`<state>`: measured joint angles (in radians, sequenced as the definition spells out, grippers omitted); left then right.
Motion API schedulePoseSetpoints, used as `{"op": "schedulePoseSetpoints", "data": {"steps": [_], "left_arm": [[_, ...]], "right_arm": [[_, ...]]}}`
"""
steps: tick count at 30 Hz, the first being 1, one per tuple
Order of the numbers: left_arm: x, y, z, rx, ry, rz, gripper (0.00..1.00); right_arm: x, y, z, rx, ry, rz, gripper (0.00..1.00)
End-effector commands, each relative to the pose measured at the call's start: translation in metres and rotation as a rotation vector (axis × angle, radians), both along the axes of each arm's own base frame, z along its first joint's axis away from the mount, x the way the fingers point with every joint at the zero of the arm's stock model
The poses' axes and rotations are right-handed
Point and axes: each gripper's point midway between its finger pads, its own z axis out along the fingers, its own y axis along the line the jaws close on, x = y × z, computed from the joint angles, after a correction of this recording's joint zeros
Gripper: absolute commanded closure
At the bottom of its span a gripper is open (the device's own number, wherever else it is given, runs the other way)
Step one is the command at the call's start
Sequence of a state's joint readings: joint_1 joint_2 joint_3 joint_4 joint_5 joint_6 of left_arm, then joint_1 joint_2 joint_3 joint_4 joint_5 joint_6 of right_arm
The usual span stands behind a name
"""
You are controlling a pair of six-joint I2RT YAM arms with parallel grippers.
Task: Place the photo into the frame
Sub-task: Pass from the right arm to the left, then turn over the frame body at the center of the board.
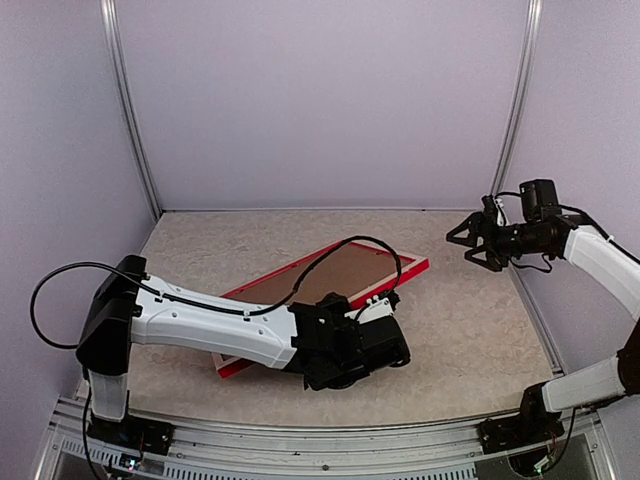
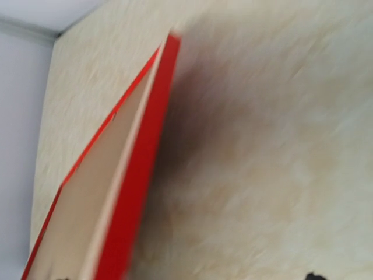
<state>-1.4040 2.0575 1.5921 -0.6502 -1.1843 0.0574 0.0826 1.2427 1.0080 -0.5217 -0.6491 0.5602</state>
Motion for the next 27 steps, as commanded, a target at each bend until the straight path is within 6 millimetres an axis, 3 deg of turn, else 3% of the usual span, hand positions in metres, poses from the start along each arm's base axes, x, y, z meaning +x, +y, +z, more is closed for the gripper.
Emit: {"op": "schedulePoseSetpoints", "data": {"steps": [1, 4, 7, 10, 14, 18, 21, 23, 24, 25, 27], "left_arm": [[0.007, 0.000, 0.106, -0.205, -0.130, 0.040, 1.00], [0.007, -0.005, 0.143, -0.250, -0.128, 0.013, 1.00], [0.005, -0.010, 0.194, -0.359, -0.109, -0.019, 1.00], [0.004, -0.014, 0.229, -0.470, -0.063, -0.055, 1.00], [0.009, -0.020, 0.251, -0.595, 0.020, -0.097, 1.00], [0.026, -0.016, 0.263, -0.808, 0.176, -0.117, 1.00], [0.050, -0.009, 0.256, -1.001, 0.385, -0.142, 1.00], [0.058, 0.007, 0.267, -1.130, 0.451, -0.168, 1.00], [0.064, 0.012, 0.259, -1.167, 0.488, -0.160, 1.00], [0.066, 0.025, 0.274, -1.226, 0.494, -0.183, 1.00], [0.075, 0.039, 0.274, -1.301, 0.540, -0.178, 1.00]], "right_arm": [[0.006, -0.028, 0.022, -0.074, -0.064, -0.036, 0.14], [0.013, -0.041, 0.022, -0.075, -0.065, -0.062, 0.13], [0.016, -0.041, 0.017, -0.072, -0.056, -0.060, 0.14], [0.019, -0.042, 0.015, -0.072, -0.058, -0.061, 0.14], [0.021, -0.044, 0.014, -0.072, -0.058, -0.063, 0.14], [0.022, -0.044, 0.011, -0.075, -0.056, -0.065, 0.14], [0.021, -0.044, 0.007, -0.072, -0.049, -0.066, 0.14], [0.020, -0.044, 0.003, -0.068, -0.044, -0.069, 0.14], [0.020, -0.044, 0.001, -0.064, -0.043, -0.068, 0.14], [0.020, -0.044, -0.001, -0.061, -0.039, -0.067, 0.14], [0.020, -0.043, -0.004, -0.053, -0.034, -0.065, 0.14]]}}
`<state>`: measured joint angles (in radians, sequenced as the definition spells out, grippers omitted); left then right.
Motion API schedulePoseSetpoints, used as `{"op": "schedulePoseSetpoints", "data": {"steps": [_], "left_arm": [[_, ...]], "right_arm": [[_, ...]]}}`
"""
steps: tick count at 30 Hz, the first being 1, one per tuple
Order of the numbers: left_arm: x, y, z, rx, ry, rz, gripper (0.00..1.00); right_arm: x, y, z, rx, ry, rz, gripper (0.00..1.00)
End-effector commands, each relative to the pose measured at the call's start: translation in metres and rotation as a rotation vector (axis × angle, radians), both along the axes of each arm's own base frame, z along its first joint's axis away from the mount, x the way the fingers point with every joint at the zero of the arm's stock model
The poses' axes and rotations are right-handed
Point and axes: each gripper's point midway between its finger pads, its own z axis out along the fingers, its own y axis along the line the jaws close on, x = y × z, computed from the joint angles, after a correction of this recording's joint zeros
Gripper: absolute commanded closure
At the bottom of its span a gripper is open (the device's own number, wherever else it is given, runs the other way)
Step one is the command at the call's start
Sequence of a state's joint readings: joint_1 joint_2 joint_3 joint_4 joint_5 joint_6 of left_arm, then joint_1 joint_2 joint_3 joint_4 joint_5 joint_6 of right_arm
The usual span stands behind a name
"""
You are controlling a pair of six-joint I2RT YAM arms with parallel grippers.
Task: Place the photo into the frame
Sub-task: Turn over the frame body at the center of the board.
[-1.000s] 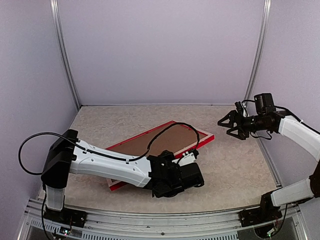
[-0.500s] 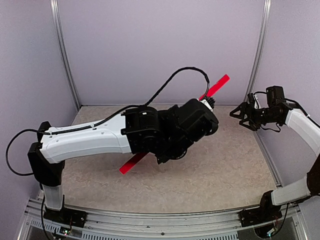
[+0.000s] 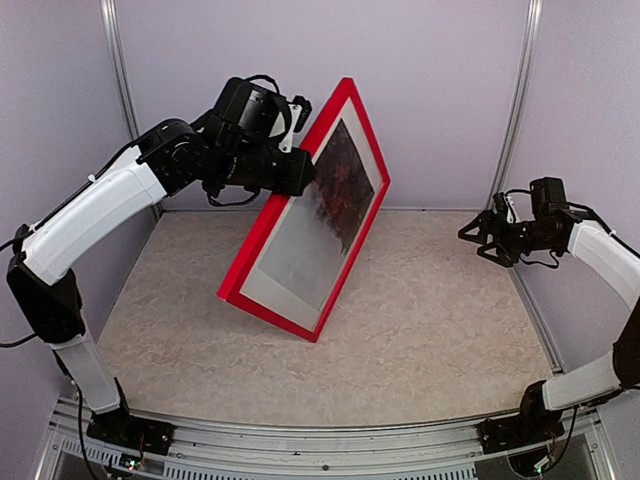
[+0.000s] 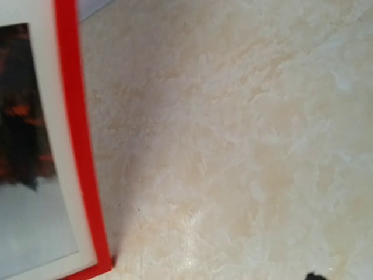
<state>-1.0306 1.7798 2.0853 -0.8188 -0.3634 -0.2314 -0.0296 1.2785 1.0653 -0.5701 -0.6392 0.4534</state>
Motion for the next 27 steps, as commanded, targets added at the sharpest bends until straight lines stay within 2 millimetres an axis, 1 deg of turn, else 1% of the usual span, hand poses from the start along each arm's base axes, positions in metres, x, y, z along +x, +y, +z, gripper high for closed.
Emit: {"op": "schedulePoseSetpoints", "data": {"steps": [1, 3, 7, 12, 15, 18, 20, 21, 23, 27], "left_arm": [[0.004, 0.022, 0.054, -0.370, 0.099, -0.070, 1.00], [0.012, 0.031, 0.055, -0.447, 0.140, -0.091, 1.00], [0.025, 0.054, 0.058, -0.571, 0.201, -0.103, 1.00], [0.038, 0.074, 0.049, -0.726, 0.298, -0.128, 1.00], [0.043, 0.080, 0.042, -0.785, 0.341, -0.124, 1.00], [0.049, 0.082, 0.026, -0.819, 0.386, -0.101, 1.00], [0.053, 0.081, 0.011, -0.850, 0.424, -0.091, 1.00], [0.056, 0.080, 0.000, -0.867, 0.442, -0.087, 1.00], [0.058, 0.079, -0.013, -0.896, 0.467, -0.082, 1.00], [0.063, 0.077, -0.042, -0.924, 0.514, -0.050, 1.00]], "right_arm": [[0.002, -0.003, -0.009, 0.018, 0.009, -0.005, 0.14], [0.002, -0.002, -0.011, 0.025, 0.010, -0.004, 0.14], [0.001, -0.001, -0.015, 0.035, 0.013, -0.003, 0.14], [-0.002, 0.000, -0.021, 0.045, 0.024, -0.005, 0.14], [-0.003, 0.001, -0.025, 0.053, 0.031, -0.003, 0.14], [-0.004, 0.002, -0.028, 0.061, 0.034, 0.001, 0.14], [-0.005, 0.003, -0.029, 0.065, 0.036, 0.007, 0.13], [-0.005, 0.003, -0.030, 0.066, 0.035, 0.011, 0.13], [-0.005, 0.004, -0.030, 0.066, 0.031, 0.015, 0.12], [-0.005, 0.005, -0.037, 0.063, 0.045, 0.027, 0.11]]}}
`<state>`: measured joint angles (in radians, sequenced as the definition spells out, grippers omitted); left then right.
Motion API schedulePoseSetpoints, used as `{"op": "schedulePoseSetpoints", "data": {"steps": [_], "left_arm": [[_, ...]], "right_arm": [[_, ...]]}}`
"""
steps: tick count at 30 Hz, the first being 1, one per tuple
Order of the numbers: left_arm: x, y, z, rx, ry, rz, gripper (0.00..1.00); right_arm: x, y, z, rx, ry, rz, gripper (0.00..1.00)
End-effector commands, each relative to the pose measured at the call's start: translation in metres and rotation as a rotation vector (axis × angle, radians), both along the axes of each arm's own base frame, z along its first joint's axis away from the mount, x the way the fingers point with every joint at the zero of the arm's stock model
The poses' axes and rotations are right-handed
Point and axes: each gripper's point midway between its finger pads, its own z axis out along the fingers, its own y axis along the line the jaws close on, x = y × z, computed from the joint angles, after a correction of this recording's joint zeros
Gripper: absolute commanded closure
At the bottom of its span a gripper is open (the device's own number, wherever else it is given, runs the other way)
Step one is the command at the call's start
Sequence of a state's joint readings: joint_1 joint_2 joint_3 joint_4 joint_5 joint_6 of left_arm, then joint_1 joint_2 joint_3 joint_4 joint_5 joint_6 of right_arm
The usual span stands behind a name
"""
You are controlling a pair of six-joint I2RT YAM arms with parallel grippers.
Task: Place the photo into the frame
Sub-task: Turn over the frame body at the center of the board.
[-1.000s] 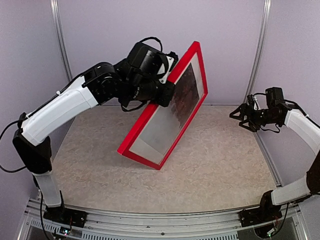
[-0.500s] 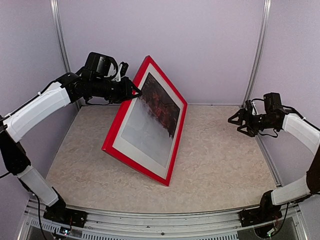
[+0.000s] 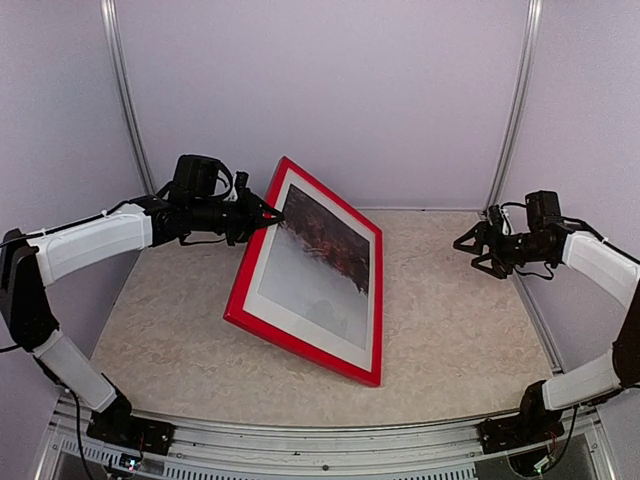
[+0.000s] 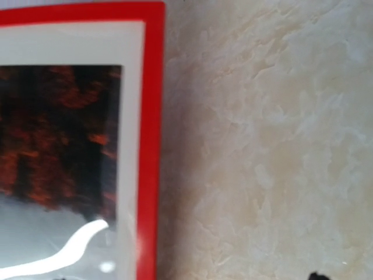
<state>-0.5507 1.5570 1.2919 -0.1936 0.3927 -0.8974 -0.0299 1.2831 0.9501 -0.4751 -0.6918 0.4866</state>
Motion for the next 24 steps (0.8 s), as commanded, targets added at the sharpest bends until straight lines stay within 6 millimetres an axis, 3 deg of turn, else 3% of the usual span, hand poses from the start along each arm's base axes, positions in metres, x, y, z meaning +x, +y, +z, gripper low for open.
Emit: {"op": "schedulePoseSetpoints", "data": {"steps": [1, 9, 16, 19, 24], "left_arm": [[-0.002, -0.011, 0.071, -0.260, -0.150, -0.030, 1.00], [0.002, -0.011, 0.016, -0.244, -0.050, 0.005, 0.99], [-0.004, -0.009, -0.030, -0.242, 0.027, 0.031, 0.92], [-0.005, -0.008, -0.045, -0.220, 0.044, 0.038, 0.86], [-0.005, -0.001, -0.068, -0.153, 0.068, 0.058, 0.64]], "right_arm": [[0.002, -0.002, -0.010, 0.007, 0.006, 0.013, 0.11], [0.001, 0.007, -0.029, -0.028, 0.035, 0.041, 0.11], [0.000, 0.032, -0.042, -0.051, 0.056, 0.101, 0.11], [0.001, 0.037, -0.046, -0.053, 0.061, 0.112, 0.11], [0.000, 0.042, -0.054, -0.056, 0.073, 0.123, 0.11]]}}
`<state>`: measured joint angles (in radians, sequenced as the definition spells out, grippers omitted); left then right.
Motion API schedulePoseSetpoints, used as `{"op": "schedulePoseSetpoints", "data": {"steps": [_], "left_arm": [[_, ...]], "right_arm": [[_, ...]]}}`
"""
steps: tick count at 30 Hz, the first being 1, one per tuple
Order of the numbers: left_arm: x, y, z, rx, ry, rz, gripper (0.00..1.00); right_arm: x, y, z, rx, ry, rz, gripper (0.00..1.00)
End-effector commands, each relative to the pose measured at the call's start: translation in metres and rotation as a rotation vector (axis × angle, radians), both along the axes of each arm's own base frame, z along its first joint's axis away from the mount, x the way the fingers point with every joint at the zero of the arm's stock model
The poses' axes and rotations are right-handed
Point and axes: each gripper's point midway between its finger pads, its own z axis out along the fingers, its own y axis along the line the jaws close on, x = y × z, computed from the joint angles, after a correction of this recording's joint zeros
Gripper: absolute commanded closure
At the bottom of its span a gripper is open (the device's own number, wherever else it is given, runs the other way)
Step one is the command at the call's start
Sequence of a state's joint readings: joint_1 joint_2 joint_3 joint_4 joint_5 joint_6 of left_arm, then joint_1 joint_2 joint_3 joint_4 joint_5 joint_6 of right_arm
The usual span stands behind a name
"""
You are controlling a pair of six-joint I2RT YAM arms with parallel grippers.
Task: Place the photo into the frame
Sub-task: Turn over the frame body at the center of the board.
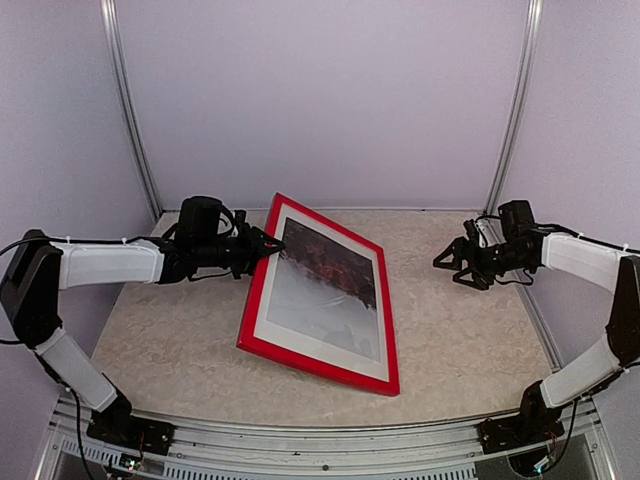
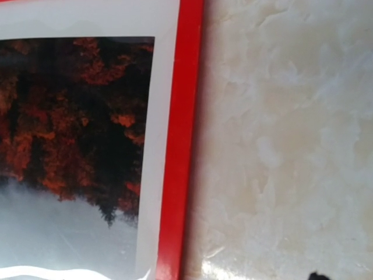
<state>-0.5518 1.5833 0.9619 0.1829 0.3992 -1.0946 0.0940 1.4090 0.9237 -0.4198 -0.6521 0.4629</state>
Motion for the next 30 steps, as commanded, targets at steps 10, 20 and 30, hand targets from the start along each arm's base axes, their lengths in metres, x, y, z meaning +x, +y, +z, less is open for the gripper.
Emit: {"op": "schedulePoseSetpoints", "data": {"steps": [10, 20, 30], "left_arm": [[-0.005, 0.022, -0.040, 0.039, 0.001, 0.033, 0.29], [-0.017, 0.052, -0.104, 0.152, 0.089, 0.076, 0.21], [-0.021, 0.083, -0.142, 0.295, 0.132, 0.136, 0.19]], "right_arm": [[-0.001, 0.008, -0.018, -0.005, 0.010, 0.021, 0.11], [-0.002, 0.015, -0.032, -0.004, 0.037, 0.032, 0.11], [-0.002, 0.017, -0.036, -0.034, 0.039, 0.040, 0.12]]}}
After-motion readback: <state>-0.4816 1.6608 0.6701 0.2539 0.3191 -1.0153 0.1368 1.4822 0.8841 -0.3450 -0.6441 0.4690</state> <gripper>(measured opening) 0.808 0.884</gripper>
